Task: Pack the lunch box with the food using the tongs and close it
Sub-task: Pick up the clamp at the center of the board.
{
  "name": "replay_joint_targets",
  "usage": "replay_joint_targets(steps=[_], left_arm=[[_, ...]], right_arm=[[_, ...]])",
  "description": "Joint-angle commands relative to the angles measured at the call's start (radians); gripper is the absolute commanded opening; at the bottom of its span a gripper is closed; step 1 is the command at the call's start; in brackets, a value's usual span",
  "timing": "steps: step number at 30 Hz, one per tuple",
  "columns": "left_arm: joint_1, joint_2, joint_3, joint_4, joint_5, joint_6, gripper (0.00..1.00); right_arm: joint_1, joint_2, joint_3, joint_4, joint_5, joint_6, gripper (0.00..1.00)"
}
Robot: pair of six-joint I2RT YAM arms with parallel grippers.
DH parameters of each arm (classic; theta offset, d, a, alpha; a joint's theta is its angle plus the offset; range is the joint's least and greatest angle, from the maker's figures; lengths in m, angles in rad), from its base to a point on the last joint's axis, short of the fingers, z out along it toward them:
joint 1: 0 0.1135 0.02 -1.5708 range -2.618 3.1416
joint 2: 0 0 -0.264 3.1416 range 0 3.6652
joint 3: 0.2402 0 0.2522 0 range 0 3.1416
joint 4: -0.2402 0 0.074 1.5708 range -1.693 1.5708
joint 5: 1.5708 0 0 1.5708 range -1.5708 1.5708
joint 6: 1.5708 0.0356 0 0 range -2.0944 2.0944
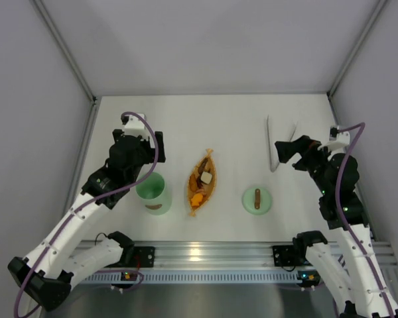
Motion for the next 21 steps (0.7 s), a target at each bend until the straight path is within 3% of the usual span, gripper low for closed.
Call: replay_joint_targets(steps=[1, 9, 14, 21], left_arm=[[-0.003, -0.023, 0.004, 0.053, -0.010, 0.010, 0.99], [-0.003, -0.037, 0.004, 0.055, -0.006, 0.008, 0.99], [-0.003, -0.043, 0.004, 0.056, -0.006, 0.005, 0.99], [-0.003, -0.055, 0.001, 0.059, -0.009, 0.005, 0.99]], right_arm=[[-0.013, 0.003, 0.058, -0.019, 0.036, -0.022, 0.99], [-0.013, 0.167, 0.075, -0.069, 0.307, -0.106, 0.99], [-0.013, 0.330, 0.058, -0.016, 0.427, -0.111, 0.99], [-0.012, 0.561, 0.110, 0.020, 0.444, -0.104, 0.99]])
